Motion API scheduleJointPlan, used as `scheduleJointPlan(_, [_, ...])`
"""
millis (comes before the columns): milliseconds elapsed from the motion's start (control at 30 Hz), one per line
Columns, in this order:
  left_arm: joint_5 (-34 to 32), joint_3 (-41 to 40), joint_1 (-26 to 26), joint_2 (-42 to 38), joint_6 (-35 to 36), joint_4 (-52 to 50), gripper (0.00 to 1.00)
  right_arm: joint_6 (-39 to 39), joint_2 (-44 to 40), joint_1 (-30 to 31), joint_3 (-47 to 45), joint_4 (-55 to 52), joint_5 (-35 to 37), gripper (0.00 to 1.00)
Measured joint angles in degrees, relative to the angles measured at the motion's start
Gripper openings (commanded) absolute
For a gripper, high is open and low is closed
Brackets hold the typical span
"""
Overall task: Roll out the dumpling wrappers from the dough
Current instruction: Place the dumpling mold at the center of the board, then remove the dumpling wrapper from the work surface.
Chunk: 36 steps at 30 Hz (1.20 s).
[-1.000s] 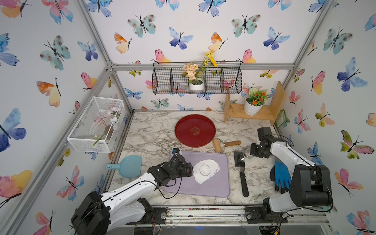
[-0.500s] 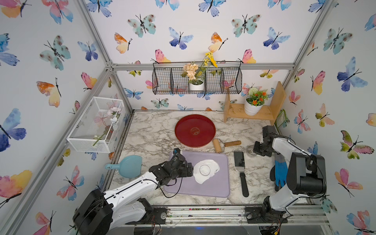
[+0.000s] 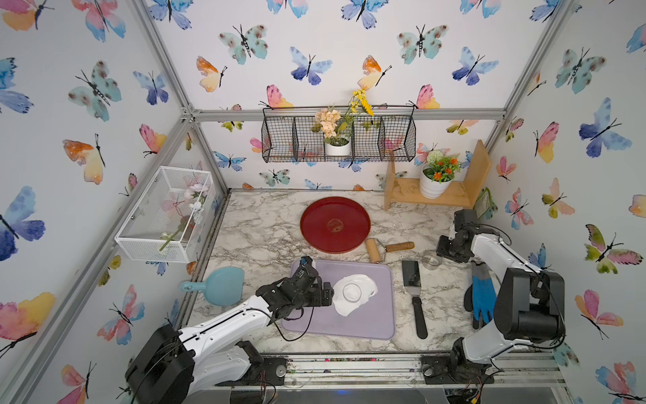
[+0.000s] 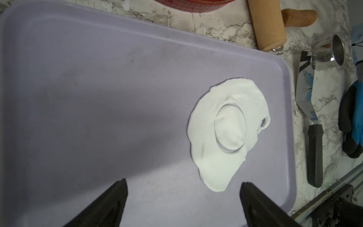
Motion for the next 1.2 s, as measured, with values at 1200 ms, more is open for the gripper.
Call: scheduleJointPlan(1200, [1.84, -4.31, -0.04, -2.75, -3.48, 5.09, 0.89, 0.26, 1.46, 44.44, -5.77, 8.07, -7.41, 0.41])
